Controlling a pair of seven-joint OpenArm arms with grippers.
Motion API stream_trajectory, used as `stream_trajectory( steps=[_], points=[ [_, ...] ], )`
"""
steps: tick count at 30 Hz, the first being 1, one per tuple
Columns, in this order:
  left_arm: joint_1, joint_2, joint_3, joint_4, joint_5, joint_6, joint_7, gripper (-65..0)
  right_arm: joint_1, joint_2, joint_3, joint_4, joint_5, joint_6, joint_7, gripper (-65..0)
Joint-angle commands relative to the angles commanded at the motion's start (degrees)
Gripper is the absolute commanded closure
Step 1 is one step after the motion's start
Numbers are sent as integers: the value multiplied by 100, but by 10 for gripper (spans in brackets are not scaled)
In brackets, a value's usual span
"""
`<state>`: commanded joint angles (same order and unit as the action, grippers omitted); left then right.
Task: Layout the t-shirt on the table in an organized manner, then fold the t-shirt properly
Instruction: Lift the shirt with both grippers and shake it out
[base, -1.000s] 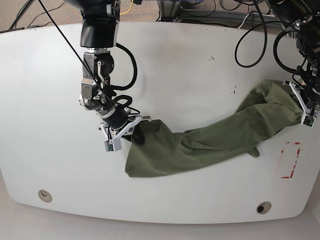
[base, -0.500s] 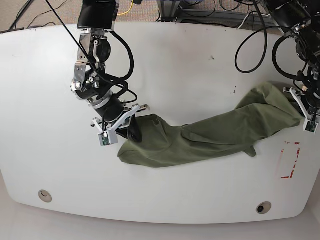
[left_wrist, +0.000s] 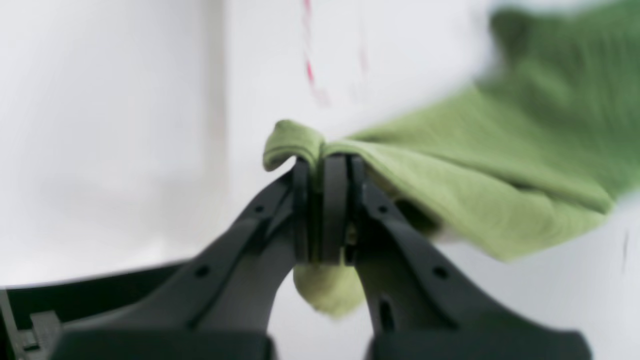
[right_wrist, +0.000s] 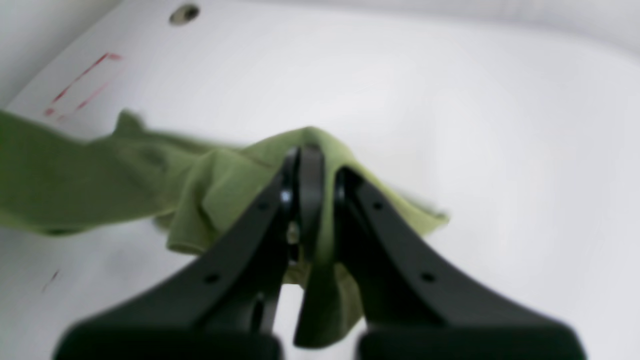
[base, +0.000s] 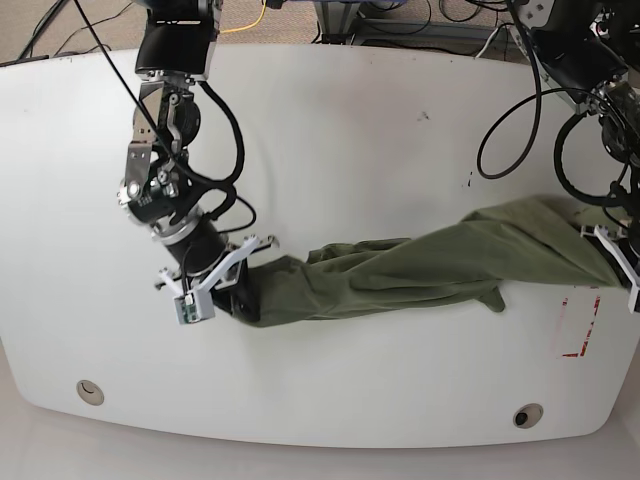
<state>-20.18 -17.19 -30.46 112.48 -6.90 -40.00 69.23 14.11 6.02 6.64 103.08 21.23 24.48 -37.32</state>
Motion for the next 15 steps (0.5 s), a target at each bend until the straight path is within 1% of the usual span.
stream_trajectory(
  steps=[10,12,15],
  points=[
    [-1187,18,580,-97,-26,0,0,0,1538,554,-44,-914,9,35,0,0],
    [-1503,18,765,-202,-26,0,0,0,1969,686,-44,-1204,18,44,0,0],
    [-1899,18,862,-422,-35,0,0,0,2549,888,-44,-1600,26,44,-9,0]
  ],
)
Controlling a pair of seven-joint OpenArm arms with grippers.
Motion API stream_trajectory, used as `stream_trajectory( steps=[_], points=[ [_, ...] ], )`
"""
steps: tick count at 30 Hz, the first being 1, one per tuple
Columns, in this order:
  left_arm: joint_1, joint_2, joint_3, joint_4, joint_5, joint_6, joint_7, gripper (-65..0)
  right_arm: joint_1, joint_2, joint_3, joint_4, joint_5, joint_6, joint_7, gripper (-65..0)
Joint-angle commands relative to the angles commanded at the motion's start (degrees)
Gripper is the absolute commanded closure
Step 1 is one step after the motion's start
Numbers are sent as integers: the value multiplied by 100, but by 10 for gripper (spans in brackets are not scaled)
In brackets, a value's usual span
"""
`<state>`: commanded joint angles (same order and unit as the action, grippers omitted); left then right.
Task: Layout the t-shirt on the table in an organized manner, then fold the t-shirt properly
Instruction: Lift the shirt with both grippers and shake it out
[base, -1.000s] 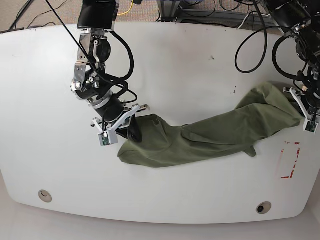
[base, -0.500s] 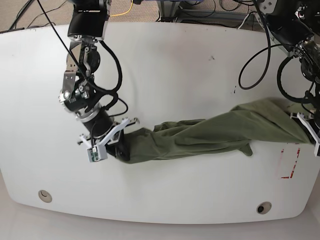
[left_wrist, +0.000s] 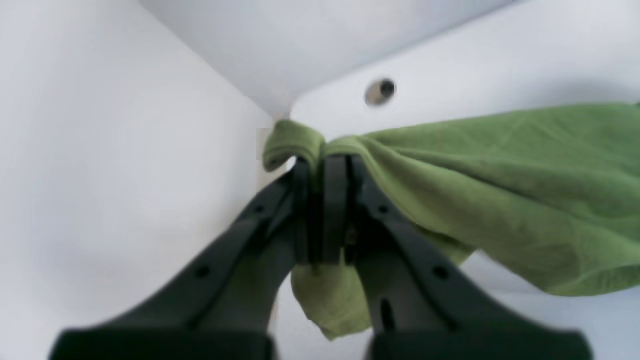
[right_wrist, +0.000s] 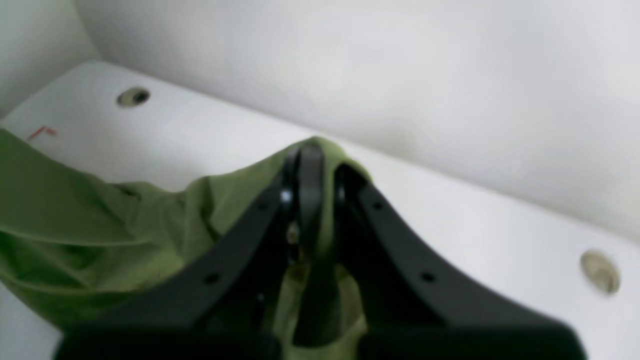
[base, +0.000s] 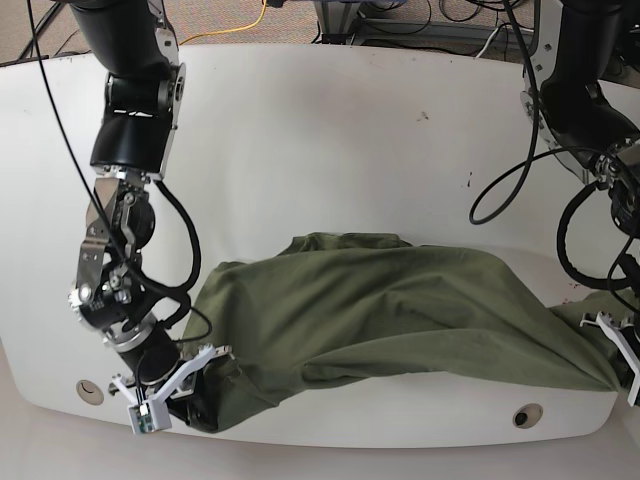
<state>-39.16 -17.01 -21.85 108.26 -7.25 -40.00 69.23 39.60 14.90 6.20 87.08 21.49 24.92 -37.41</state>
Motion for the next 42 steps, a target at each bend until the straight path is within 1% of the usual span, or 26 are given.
stream_trajectory(
  steps=[3,6,7,8,9,12,15,19,21,23,25,27,30,32,34,39,41,42],
  points=[
    [-448,0,9,-255,0,0,0,0,571,193,-18,-360,0,9,-26,0],
    [-862,0,9,-510,0,0,0,0,1178,448,-220,-668,35,18,-185,0],
    [-1081,-9,9,-598,0,0,0,0,1398,571,-308,-738,53,44,-220,0],
    [-1169,-9,9,-642,0,0,0,0,1530,615,-360,-765,53,70,-246,0],
    [-1398,-18,18,-747,0,0,0,0,1741,712,-448,-782,53,132,-264,0],
    [-1811,-18,35,-949,0,0,0,0,2180,853,-571,-782,44,193,-440,0],
    [-2286,-18,44,-1152,0,0,0,0,2602,993,-686,-782,44,202,-677,0],
    [-2734,-18,44,-1407,-9,0,-9,0,2919,1134,-826,-782,53,211,-756,0],
    [-2963,-18,44,-1538,-9,0,-9,0,3033,1187,-862,-782,53,273,-782,0],
    [-3165,-18,44,-1670,-9,0,-9,0,3147,1222,-844,-782,53,360,-914,0],
    [-3270,-18,44,-1758,-9,0,-9,0,3226,1222,-835,-747,53,378,-1055,0],
    [-3279,-18,44,-1776,-9,0,-9,0,3226,1222,-835,-712,53,396,-1116,0],
    [-3262,-18,149,-1732,-9,0,-9,0,3147,1284,-826,-545,53,492,-1169,0],
    [-3015,-18,246,-1714,-18,0,-9,0,2892,1363,-782,-378,53,501,-1257,0],
    [-2769,-18,246,-1644,-18,0,-9,0,2664,1371,-642,-211,53,501,-1284,0],
    [-2057,-9,237,-1187,-18,0,-9,0,1600,1380,-167,273,53,501,-1284,0],
    [-1547,-9,237,-888,-26,0,-9,0,914,1363,53,580,53,501,-1284,0],
    [-1451,-9,237,-826,-26,0,-9,0,782,1354,88,633,53,501,-1284,0]
  ],
)
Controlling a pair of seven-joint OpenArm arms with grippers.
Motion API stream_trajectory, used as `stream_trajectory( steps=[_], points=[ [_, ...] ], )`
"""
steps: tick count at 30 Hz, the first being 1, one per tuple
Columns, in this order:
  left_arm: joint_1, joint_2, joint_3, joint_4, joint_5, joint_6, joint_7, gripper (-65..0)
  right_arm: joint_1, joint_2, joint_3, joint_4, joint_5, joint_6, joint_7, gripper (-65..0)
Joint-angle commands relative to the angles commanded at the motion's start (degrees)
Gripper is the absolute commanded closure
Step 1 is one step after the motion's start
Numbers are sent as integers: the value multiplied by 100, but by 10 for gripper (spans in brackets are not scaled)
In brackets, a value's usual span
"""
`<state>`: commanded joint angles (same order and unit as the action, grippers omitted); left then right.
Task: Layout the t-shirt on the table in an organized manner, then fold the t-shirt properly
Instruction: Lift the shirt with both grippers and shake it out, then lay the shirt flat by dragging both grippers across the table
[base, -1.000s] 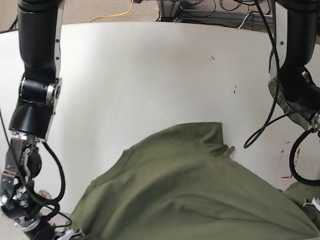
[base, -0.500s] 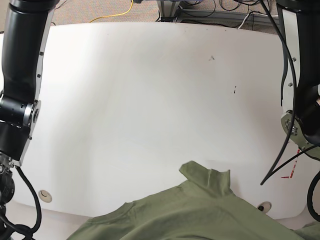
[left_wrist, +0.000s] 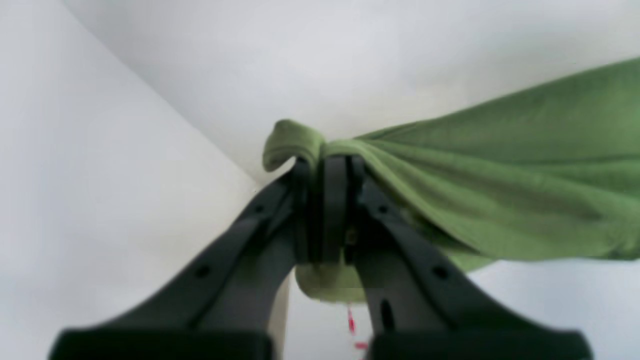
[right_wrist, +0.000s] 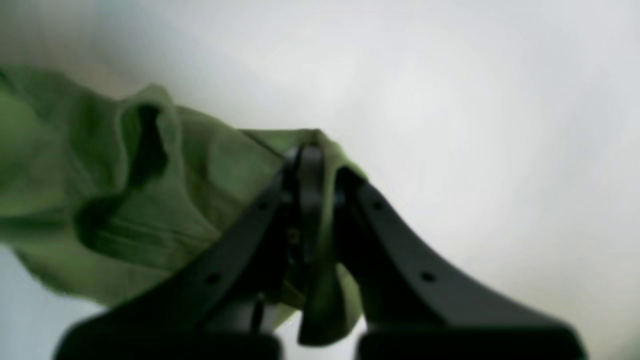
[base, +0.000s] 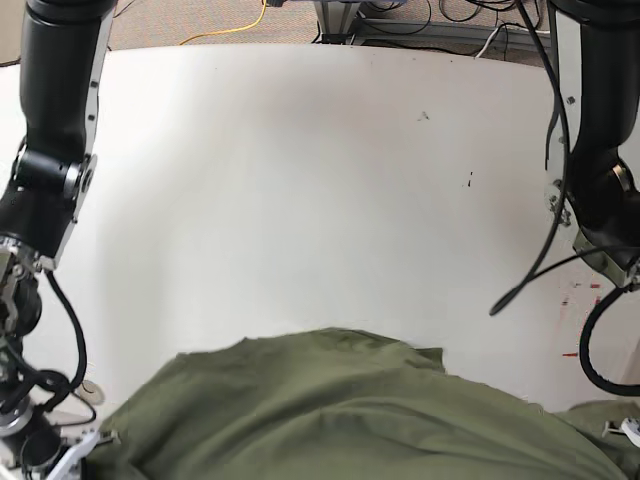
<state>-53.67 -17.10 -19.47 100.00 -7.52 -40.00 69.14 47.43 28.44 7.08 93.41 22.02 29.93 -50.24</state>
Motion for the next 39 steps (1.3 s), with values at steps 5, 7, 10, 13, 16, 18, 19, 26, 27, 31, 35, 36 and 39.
stream_trajectory(
  steps=[5,7,10,13,16,18,19,26,27,31,35,36,39],
  points=[
    [1248,0,-9,677,0,0,0,0,-1477,-220,492,642,0,0,0,0],
    [1653,0,-53,853,0,0,9,0,-2031,-369,712,923,0,0,0,0],
    [2277,0,-308,1011,0,0,18,0,-2743,-571,914,1222,0,0,0,0],
    [2936,0,-598,1073,0,0,18,0,-3455,-835,1081,1495,0,0,0,0],
    [3446,0,-738,1090,0,0,18,0,-4026,-1029,1248,1688,0,0,9,0],
    [3833,-9,-835,1090,0,0,18,0,-4308,-1143,1319,1785,-9,0,9,0],
    [4070,-9,-905,1090,0,0,18,0,-4510,-1204,1363,1846,-9,0,18,0],
    [4967,-18,-1064,1090,0,0,18,0,-5169,-1389,1512,1881,-9,0,18,0],
    [5064,-18,-1064,1090,0,0,18,0,-5275,-1389,1512,1881,-9,0,18,0],
    [5477,-18,-1073,1090,9,0,18,0,-5644,-1389,1512,1881,-9,0,18,0],
    [5873,-18,-1073,1090,18,0,18,0,-5996,-1389,1512,1881,-9,-9,18,0],
    [5952,-18,-1073,1090,18,0,18,0,-6066,-1398,1512,1881,-9,-18,18,0],
    [6163,-26,-1073,1090,18,0,18,0,-6233,-1398,1512,1881,-9,-18,18,0]
  ],
)
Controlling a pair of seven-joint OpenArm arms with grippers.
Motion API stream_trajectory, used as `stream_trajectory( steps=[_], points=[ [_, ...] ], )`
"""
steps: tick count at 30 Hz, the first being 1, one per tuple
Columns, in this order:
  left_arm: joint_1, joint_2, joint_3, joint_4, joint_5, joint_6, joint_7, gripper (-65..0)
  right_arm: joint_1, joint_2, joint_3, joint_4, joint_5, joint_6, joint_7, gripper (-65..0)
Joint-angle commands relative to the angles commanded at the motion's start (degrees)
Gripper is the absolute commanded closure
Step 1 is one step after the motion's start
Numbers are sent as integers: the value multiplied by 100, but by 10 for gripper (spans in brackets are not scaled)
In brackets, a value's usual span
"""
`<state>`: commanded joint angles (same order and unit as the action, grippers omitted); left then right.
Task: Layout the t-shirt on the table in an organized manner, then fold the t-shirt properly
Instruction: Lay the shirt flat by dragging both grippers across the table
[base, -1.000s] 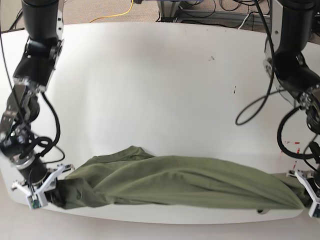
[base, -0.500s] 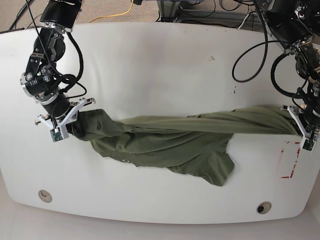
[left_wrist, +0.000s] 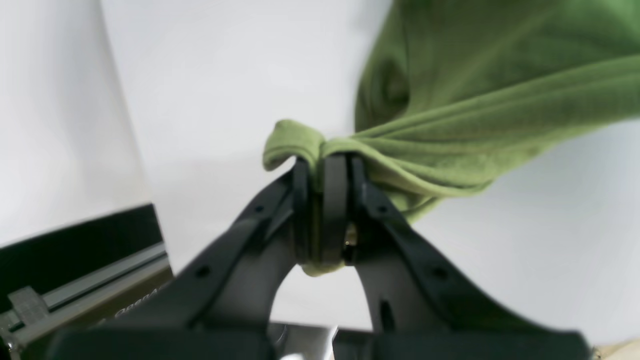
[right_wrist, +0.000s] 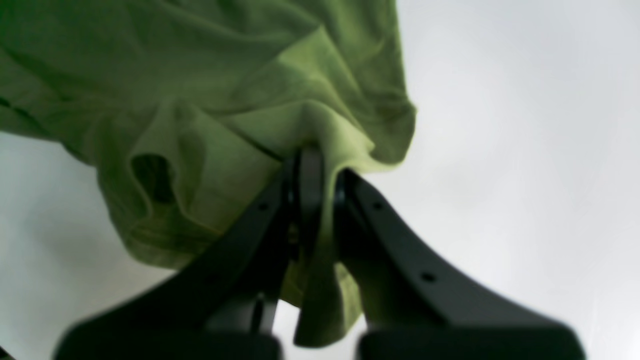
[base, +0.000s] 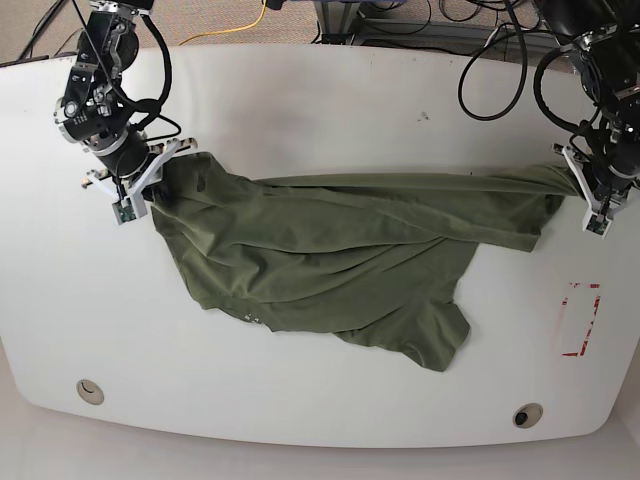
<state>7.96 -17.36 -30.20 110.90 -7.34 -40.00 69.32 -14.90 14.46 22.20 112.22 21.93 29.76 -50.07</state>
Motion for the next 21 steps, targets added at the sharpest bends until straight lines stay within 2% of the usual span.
stream_trajectory(
  steps=[12,21],
  points=[
    [598,0,-9,0,0,0,0,0,-519,0,0,0,-9,-35,0,0],
    [905,-9,-9,0,9,0,0,0,-835,-229,9,0,-70,-35,0,-2]
  ],
)
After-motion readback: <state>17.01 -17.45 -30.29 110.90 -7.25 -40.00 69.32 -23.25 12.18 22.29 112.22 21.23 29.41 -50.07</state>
